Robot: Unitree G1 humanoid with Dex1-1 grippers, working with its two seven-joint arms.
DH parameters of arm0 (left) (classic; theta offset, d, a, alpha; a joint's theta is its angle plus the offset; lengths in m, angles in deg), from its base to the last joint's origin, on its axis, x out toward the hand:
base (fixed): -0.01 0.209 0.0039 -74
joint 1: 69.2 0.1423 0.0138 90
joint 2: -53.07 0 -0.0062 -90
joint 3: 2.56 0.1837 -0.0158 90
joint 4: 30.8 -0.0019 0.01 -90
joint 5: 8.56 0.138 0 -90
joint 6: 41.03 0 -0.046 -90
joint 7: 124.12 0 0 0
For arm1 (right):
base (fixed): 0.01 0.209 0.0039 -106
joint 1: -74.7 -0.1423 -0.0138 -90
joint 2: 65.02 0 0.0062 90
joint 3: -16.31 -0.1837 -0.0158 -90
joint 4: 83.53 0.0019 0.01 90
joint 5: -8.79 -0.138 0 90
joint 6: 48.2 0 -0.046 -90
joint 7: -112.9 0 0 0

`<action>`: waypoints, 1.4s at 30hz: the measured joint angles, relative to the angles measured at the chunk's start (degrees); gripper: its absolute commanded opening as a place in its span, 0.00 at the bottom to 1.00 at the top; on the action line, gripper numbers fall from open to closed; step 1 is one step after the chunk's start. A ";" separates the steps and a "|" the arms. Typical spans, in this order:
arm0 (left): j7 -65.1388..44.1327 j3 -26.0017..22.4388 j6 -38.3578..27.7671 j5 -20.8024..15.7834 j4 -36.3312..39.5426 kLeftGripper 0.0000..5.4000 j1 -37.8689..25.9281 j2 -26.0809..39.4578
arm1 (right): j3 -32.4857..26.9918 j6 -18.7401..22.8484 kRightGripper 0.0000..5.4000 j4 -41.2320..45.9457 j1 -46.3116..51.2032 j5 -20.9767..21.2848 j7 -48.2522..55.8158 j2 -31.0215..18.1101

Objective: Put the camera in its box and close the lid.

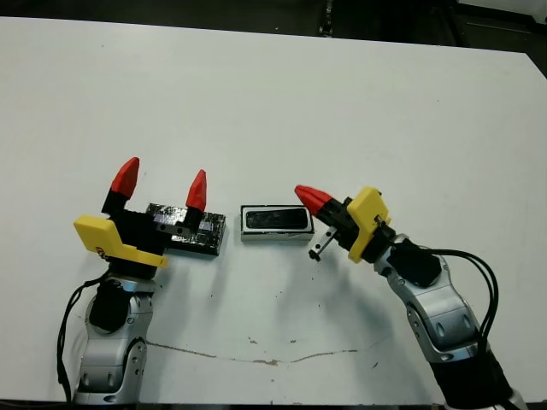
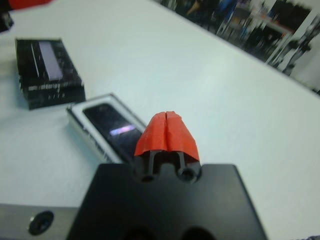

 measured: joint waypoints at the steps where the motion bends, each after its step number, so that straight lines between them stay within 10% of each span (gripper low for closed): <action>1: 0.00 0.00 -0.01 0.00 0.00 1.00 0.00 0.00 | 0.27 0.11 0.00 -0.12 0.20 0.02 0.04 -0.07; 18: 0.00 0.02 -0.48 -0.09 -0.37 1.00 0.03 -0.03 | 2.26 0.92 0.00 -0.67 0.73 1.69 1.41 -2.77; 35: -0.93 -1.01 -0.59 -0.01 -0.23 1.00 -0.56 2.47 | -21.67 3.23 0.00 13.02 9.36 -19.65 -4.58 -0.39; 42: -6.59 -3.69 1.50 -1.57 -0.32 1.00 -5.15 10.62 | -26.10 3.03 0.00 13.27 13.03 -20.42 -7.71 -0.45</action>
